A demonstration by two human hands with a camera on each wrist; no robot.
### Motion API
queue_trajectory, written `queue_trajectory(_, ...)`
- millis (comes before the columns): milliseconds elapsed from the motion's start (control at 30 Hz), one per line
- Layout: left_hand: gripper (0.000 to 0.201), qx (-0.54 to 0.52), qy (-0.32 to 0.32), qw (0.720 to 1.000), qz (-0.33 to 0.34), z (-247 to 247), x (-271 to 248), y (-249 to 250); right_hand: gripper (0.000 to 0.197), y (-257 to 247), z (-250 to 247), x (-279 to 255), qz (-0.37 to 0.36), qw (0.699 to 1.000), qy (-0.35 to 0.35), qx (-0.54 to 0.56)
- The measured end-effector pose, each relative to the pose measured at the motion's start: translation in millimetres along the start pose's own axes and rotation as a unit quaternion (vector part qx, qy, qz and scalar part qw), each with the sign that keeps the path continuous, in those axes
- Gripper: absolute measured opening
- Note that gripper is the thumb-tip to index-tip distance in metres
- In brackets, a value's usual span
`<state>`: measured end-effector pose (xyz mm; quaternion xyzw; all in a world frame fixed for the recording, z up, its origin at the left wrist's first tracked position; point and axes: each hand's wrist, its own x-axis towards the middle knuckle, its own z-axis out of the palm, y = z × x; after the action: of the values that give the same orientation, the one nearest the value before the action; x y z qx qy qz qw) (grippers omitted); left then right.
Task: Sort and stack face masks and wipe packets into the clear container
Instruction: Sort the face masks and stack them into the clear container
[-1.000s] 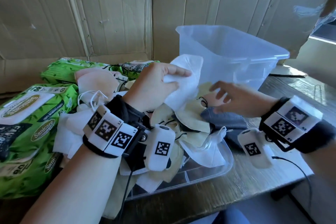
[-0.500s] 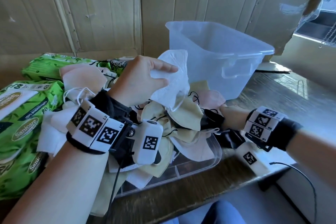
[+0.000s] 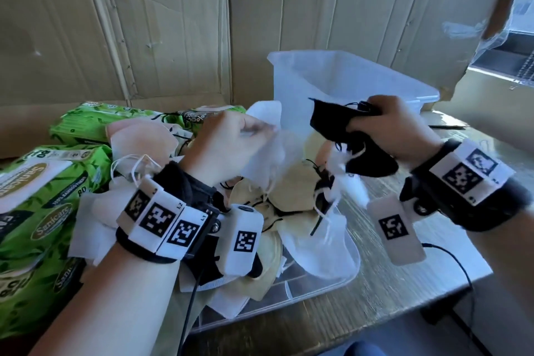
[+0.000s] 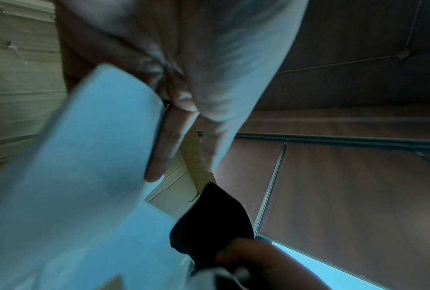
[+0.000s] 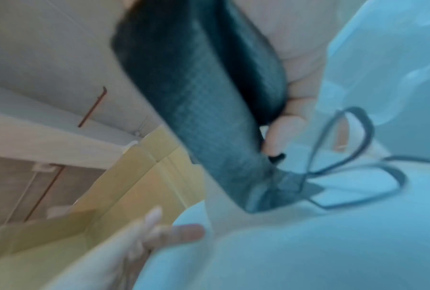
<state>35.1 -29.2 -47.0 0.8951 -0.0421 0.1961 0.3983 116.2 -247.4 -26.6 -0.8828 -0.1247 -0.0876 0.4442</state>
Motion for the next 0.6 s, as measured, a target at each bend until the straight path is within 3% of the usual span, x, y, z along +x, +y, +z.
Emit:
queue_trajectory(67,0.064,-0.019,-0.007,1.0,0.006,2.2,-1.1,0.2,0.022,-9.2,11.7,-2.4,-0.033,0.999,0.043,0.002)
queue_trajectory(100,0.07,-0.029,-0.005,1.0,0.008,1.9,-2.9,3.7,0.019,-13.7,18.6,-4.8,-0.049,0.997,0.053,-0.001)
queue_trajectory(233,0.066,-0.102,-0.009,0.995,0.005,2.9,-8.6,18.8,0.026,-26.5,47.6,-19.5,-0.107,0.993,0.032,-0.037)
queue_trajectory(333,0.072,-0.156,0.0,0.988,-0.002,3.7,-4.6,15.2,0.036,-32.4,59.2,-32.2,-0.18,0.982,-0.046,-0.022)
queue_trajectory(400,0.062,-0.174,0.0,0.985,-0.014,3.0,-0.4,9.1,0.044,-33.1,61.2,-36.7,-0.209,0.97,-0.122,-0.008)
queue_trajectory(500,0.025,-0.156,0.035,0.987,-0.029,4.3,2.0,3.3,0.052,-34.3,58.8,-39.5,-0.214,0.955,-0.192,0.068)
queue_trajectory(600,0.026,-0.167,0.056,0.984,-0.034,3.3,4.8,-1.9,0.061,-33.4,50.4,-34.5,-0.198,0.952,-0.199,0.125)
